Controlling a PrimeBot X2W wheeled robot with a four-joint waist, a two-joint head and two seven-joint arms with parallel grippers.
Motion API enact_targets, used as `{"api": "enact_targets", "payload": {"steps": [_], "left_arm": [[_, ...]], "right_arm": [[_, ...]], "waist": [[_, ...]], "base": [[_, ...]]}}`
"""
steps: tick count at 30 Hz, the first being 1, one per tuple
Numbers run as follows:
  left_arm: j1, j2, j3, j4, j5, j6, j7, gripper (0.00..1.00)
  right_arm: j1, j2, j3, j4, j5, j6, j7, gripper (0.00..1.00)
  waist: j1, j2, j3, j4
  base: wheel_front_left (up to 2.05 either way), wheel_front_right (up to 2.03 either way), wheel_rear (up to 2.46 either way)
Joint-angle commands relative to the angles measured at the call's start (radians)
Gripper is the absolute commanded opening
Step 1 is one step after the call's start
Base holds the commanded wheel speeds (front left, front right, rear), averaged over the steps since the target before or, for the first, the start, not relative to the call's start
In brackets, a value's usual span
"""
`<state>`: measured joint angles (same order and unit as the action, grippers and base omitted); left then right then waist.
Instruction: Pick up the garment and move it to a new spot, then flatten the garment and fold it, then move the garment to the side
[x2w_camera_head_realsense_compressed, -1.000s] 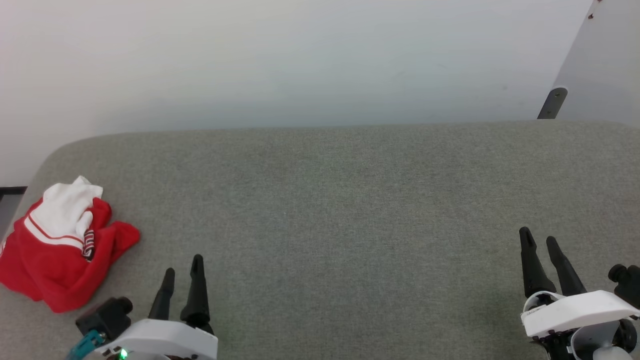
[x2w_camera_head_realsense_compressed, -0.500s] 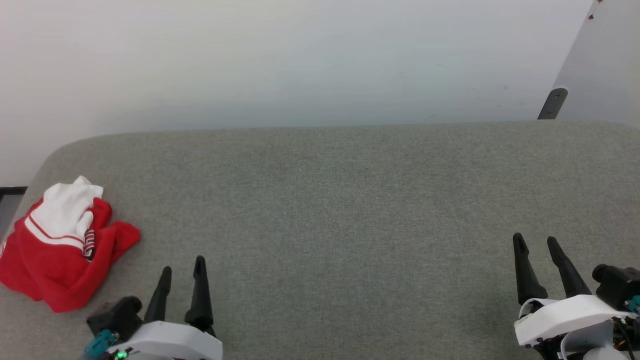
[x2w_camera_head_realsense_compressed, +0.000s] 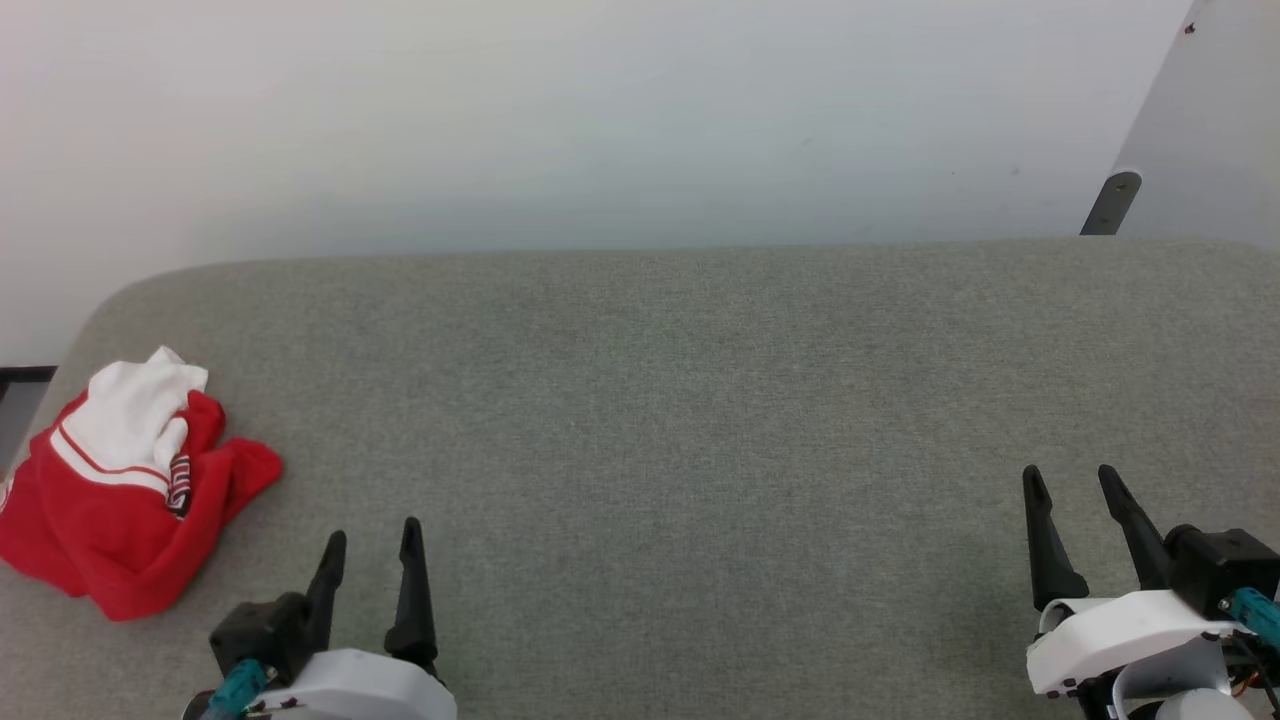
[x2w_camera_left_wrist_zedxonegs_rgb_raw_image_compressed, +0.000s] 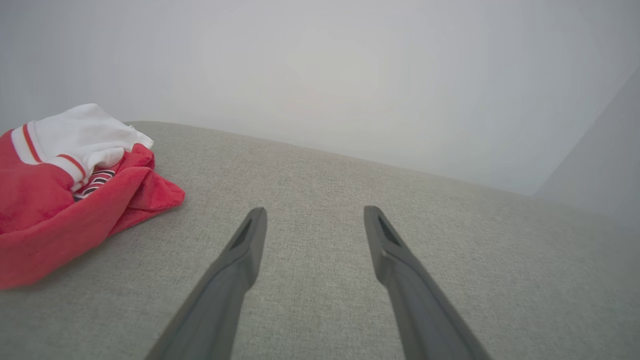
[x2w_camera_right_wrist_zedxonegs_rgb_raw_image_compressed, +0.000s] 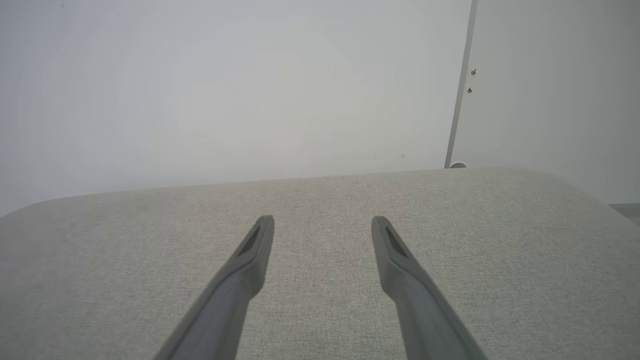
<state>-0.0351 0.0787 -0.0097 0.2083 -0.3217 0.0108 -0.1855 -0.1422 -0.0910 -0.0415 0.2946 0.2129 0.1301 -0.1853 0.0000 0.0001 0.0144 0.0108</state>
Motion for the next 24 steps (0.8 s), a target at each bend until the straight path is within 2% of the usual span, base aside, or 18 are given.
{"api": "enact_targets", "payload": {"steps": [1, 24], "left_arm": [[-0.007, 0.007, -0.003, -0.004, 0.027, 0.008, -0.010, 1.00], [0.006, 0.005, -0.014, 0.007, 0.195, 0.001, -0.057, 1.00]], "right_arm": [[-0.017, 0.001, -0.003, -0.004, -0.033, 0.001, -0.010, 1.00], [-0.015, 0.019, -0.022, 0.004, -0.138, 0.001, -0.057, 1.00]], "waist": [[0.0000, -0.0001, 0.000, 0.001], [0.0000, -0.0001, 0.001, 0.003]], "base": [[0.00, 0.00, 0.00], [0.00, 0.00, 0.00]]}}
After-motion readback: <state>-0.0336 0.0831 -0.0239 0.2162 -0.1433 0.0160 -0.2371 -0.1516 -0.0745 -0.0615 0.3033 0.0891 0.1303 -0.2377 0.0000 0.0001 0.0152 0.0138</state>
